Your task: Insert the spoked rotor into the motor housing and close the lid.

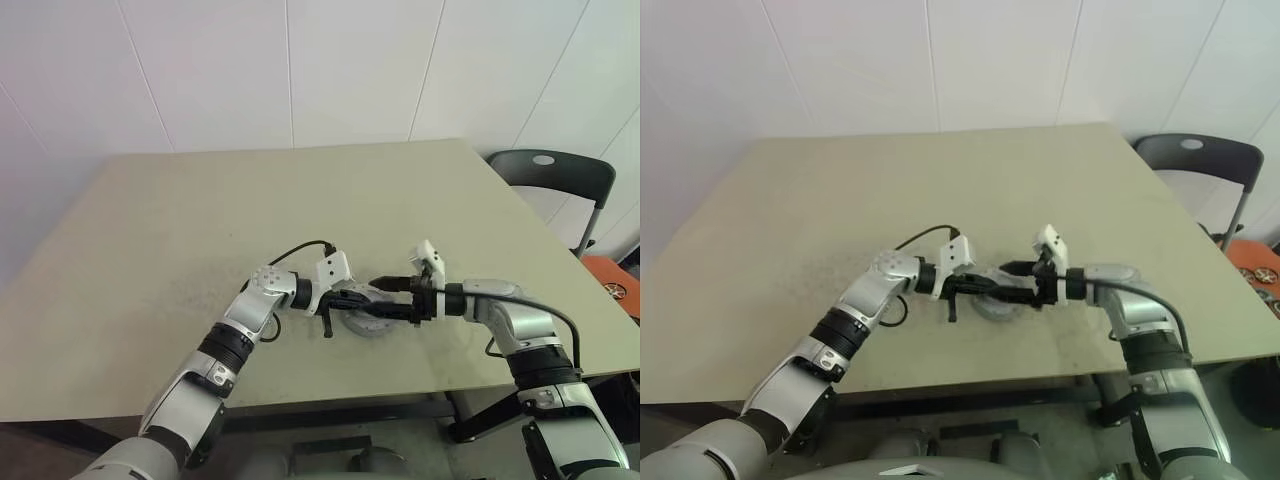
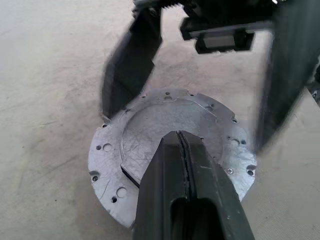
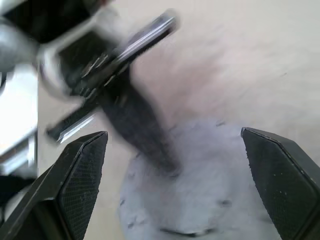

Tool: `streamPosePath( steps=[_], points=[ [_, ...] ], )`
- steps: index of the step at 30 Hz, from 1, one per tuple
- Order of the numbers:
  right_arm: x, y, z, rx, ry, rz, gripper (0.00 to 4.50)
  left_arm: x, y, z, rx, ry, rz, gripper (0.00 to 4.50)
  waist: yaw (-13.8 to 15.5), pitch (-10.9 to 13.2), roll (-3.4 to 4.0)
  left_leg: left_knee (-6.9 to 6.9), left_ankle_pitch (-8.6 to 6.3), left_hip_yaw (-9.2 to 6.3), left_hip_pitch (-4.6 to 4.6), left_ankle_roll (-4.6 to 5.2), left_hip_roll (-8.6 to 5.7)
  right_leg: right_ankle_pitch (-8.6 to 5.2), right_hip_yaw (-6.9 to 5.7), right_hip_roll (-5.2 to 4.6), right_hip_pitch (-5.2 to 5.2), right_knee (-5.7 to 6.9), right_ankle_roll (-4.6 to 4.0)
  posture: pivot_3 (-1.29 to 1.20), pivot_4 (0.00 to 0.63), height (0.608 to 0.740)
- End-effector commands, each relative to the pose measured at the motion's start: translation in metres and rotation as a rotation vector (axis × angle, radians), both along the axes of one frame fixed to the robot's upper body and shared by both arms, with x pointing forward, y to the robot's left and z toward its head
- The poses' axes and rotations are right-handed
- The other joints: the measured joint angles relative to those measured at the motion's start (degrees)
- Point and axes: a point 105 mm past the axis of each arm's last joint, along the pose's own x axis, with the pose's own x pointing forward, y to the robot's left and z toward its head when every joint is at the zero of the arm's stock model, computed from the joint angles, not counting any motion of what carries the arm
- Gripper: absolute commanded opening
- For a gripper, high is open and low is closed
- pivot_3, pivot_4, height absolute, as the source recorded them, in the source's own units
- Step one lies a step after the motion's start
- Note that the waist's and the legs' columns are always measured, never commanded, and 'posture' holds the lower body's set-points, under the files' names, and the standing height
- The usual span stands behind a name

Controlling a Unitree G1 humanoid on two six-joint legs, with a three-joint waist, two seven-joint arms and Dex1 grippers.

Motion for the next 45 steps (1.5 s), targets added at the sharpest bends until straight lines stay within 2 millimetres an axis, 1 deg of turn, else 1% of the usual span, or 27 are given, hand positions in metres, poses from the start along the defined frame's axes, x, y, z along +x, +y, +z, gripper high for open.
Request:
streamPosePath(
  steps=[1,3,4,6,8,10,11,13,16,18,21,24,27,30,33,35,38,41,43,45],
  points=[
    [0.018,-0.017,0.027,0.101,-0.031,-0.115,4.47,-0.015,0.011,-0.035,0.104,0.116,-0.007,0.0,0.01,0.0,0.01,0.0,0.0,0.0,0.0,0.0,0.0,0.0,0.0,0.0,0.0,0.0,-0.01,0.0,0.0,0.74],
    [0.021,-0.025,0.022,0.073,0.004,-0.158,4.47,-0.016,0.011,-0.036,0.104,0.118,-0.008,0.0,0.0,0.0,0.02,0.0,0.0,0.0,0.01,0.0,0.0,-0.02,0.0,0.0,0.0,0.0,-0.03,0.0,0.0,0.74],
    [0.023,-0.03,0.014,0.036,0.033,-0.18,4.47,-0.016,0.011,-0.036,0.105,0.118,-0.009,0.0,-0.01,0.0,0.02,-0.01,0.0,0.0,0.01,0.0,0.0,-0.03,0.0,0.0,0.0,0.0,-0.06,0.0,0.0,0.74],
    [0.02,-0.035,0.003,-0.009,0.082,-0.177,4.47,-0.017,0.011,-0.036,0.106,0.119,-0.011,0.0,0.02,-0.01,0.03,-0.01,-0.01,0.01,0.0,0.01,0.0,-0.03,0.0,0.0,0.0,-0.01,-0.06,0.0,0.0,0.74],
    [0.014,-0.035,0.003,-0.005,0.115,-0.148,4.47,-0.017,0.012,-0.037,0.109,0.116,-0.014,0.0,0.0,0.0,0.06,-0.01,-0.01,0.02,-0.02,0.02,0.0,-0.03,0.0,-0.01,0.0,-0.01,-0.07,0.0,0.0,0.74],
    [0.013,-0.039,-0.003,-0.056,0.153,-0.169,4.47,-0.016,0.012,-0.036,0.111,0.11,-0.016,0.0,-0.01,-0.01,0.08,0.0,-0.01,0.02,-0.02,0.02,0.0,-0.03,0.01,-0.01,-0.01,0.0,-0.07,0.0,0.0,0.74],
    [0.011,-0.043,-0.014,-0.122,0.212,-0.19,4.47,-0.016,0.012,-0.035,0.111,0.106,-0.018,0.0,-0.01,-0.02,0.11,0.01,-0.01,0.02,-0.01,0.02,0.0,-0.03,0.01,-0.01,-0.01,0.01,-0.07,0.0,0.0,0.74],
    [0.006,-0.048,-0.025,-0.183,0.29,-0.209,4.47,-0.015,0.012,-0.035,0.11,0.101,-0.02,0.0,0.0,-0.03,0.11,0.05,-0.01,0.02,-0.01,0.03,0.0,-0.05,0.01,-0.01,0.0,0.02,-0.11,0.0,0.0,0.74],
    [-0.002,-0.042,-0.027,-0.155,0.364,-0.186,4.47,-0.015,0.012,-0.035,0.112,0.093,-0.02,0.0,-0.01,-0.06,0.16,0.07,-0.01,0.03,0.02,0.02,0.0,-0.09,0.01,-0.01,0.03,0.05,-0.17,0.0,0.0,0.74],
    [-0.007,-0.03,-0.025,-0.106,0.416,-0.161,4.47,-0.014,0.011,-0.035,0.113,0.089,-0.02,0.0,-0.01,-0.07,0.15,0.06,-0.01,0.02,0.02,0.03,0.0,-0.08,0.01,0.0,0.02,0.06,-0.17,0.0,0.0,0.74],
    [-0.012,-0.021,-0.027,-0.069,0.472,-0.15,4.47,-0.014,0.011,-0.035,0.113,0.085,-0.02,0.0,-0.09,-0.07,0.16,0.06,-0.01,0.02,0.02,0.03,0.0,-0.02,0.01,0.01,0.02,0.08,-0.06,0.0,0.0,0.74],
    [-0.013,-0.003,-0.016,0.058,0.553,-0.127,4.47,-0.011,0.014,-0.036,0.133,0.067,-0.019,0.0,-0.1,-0.06,0.12,0.09,-0.01,0.02,0.04,0.03,0.01,0.0,0.01,0.01,0.02,0.14,-0.03,0.0,0.0,0.74],
    [-0.01,0.011,-0.01,0.146,0.6,-0.123,4.47,-0.01,0.014,-0.036,0.133,0.064,-0.02,0.0,-0.12,-0.06,0.13,0.18,-0.01,0.02,0.04,0.03,0.0,-0.01,0.02,0.0,-0.03,0.34,-0.03,0.0,0.0,0.74],
    [-0.008,0.023,-0.01,0.192,0.631,-0.133,4.47,-0.009,0.015,-0.035,0.132,0.059,-0.021,0.0,-0.31,-0.06,0.13,0.2,-0.01,0.03,0.08,0.03,0.01,-0.03,0.04,0.02,-0.07,0.47,-0.07,0.0,0.0,0.74],
    [-0.001,0.036,-0.016,0.252,0.676,-0.176,4.47,-0.007,0.017,-0.033,0.136,0.046,-0.017,0.0,-0.88,-0.07,0.11,0.19,-0.01,0.03,0.14,0.03,0.11,-0.03,0.05,0.14,-0.08,0.58,-0.05,0.0,0.0,0.74],
    [0.005,0.041,-0.019,0.294,0.703,-0.217,4.47,-0.005,0.018,-0.032,0.134,0.04,-0.009,0.0,-1.73,-0.08,0.1,0.18,0.0,0.01,0.24,0.03,0.17,-0.02,0.07,0.22,-0.06,0.68,-0.07,0.0,0.0,0.74],
    [0.002,0.047,-0.02,0.316,0.722,-0.212,3.87,-0.002,0.023,-0.029,0.132,0.032,0.006,0.0,-2.05,-0.05,0.14,0.15,0.0,0.01,0.38,0.03,0.18,-0.02,0.12,0.27,-0.07,0.81,-0.08,0.0,0.0,0.74],
    [-0.001,0.048,-0.02,0.312,0.733,-0.204,3.04,-0.001,0.028,-0.029,0.133,0.032,0.016,0.0,-1.99,-0.05,0.16,0.11,0.0,0.01,0.37,0.03,0.2,-0.06,0.12,0.31,-0.12,0.86,-0.14,0.0,0.0,0.74],
    [-0.001,0.047,-0.02,0.313,0.734,-0.209,2.39,-0.001,0.03,-0.03,0.138,0.032,0.02,0.0,-2.04,-0.06,0.16,0.08,0.0,0.02,0.28,0.04,0.19,-0.07,0.13,0.31,-0.22,0.86,-0.17,0.0,0.0,0.74],
    [0.002,0.045,-0.021,0.309,0.729,-0.224,1.98,-0.001,0.031,-0.029,0.137,0.032,0.022,0.0,-1.96,-0.07,0.19,0.06,0.0,0.02,0.27,0.04,0.19,-0.07,0.15,0.32,-0.23,0.87,-0.17,0.0,0.0,0.74]
  ],
)
